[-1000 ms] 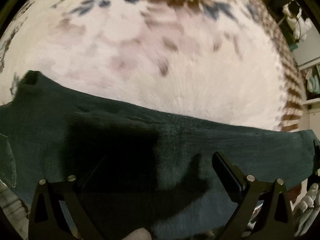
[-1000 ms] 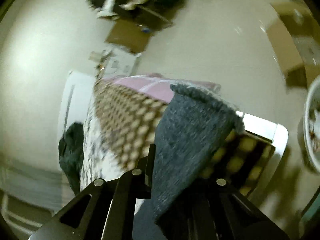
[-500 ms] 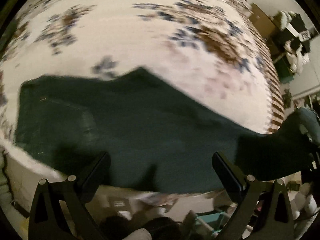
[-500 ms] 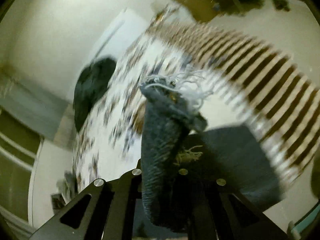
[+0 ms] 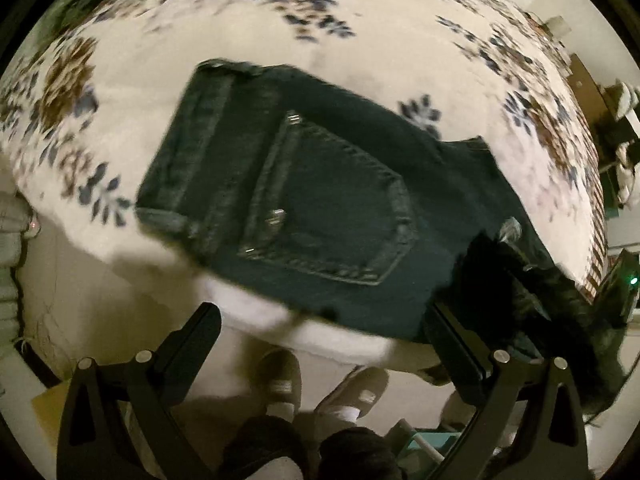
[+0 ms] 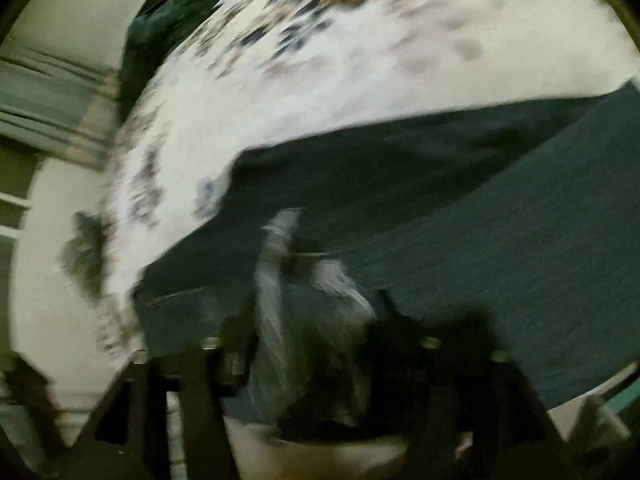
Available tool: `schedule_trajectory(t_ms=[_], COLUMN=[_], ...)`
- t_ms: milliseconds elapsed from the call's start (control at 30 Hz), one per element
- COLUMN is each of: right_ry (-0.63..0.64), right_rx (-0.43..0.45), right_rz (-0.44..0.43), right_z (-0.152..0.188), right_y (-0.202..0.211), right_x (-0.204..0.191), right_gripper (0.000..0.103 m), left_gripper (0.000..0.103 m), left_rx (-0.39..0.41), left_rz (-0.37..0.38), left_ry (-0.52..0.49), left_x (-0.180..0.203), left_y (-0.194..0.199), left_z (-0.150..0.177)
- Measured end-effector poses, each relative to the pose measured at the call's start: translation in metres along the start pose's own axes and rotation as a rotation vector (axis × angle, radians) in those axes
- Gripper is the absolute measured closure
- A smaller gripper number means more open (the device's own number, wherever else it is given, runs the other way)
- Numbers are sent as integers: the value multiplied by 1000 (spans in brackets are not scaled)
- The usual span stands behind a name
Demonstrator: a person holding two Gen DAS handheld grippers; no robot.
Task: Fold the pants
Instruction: 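Grasp the jeans waistband with the left tool and lift it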
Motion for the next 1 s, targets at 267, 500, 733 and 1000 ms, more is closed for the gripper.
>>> schedule_trajectory(t_ms=[267,500,733,1000], right_ry=[-52,-20,26,94], right_rx=[56,-103,-116,-134], right_rz=[64,276,263,312], right_z=[-24,-26,-34,-42], right_y=[61,26,35,44], right_x=[18,55,43,37], right_gripper=[43,42,42,42], left_gripper=[0,0,3,40], left_rx=[7,20,150,418], left_rz=[-17,-10,392,504], left_ry=[105,301,741,738], left_x=[-27,-64,-116,-130], left_y=[-5,-27,-61,-51], left_z=[0,-4,3,-19])
Point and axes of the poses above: each gripper's, at about its wrist camera, not at the fingertips, and y roughly against the way its jaws point, x to its right, z to its underside, the point moved 4 cm from there along -y, roughly the way its jaws point, and after that the axes turned 1 degree about -z, right-handed, at the moved point
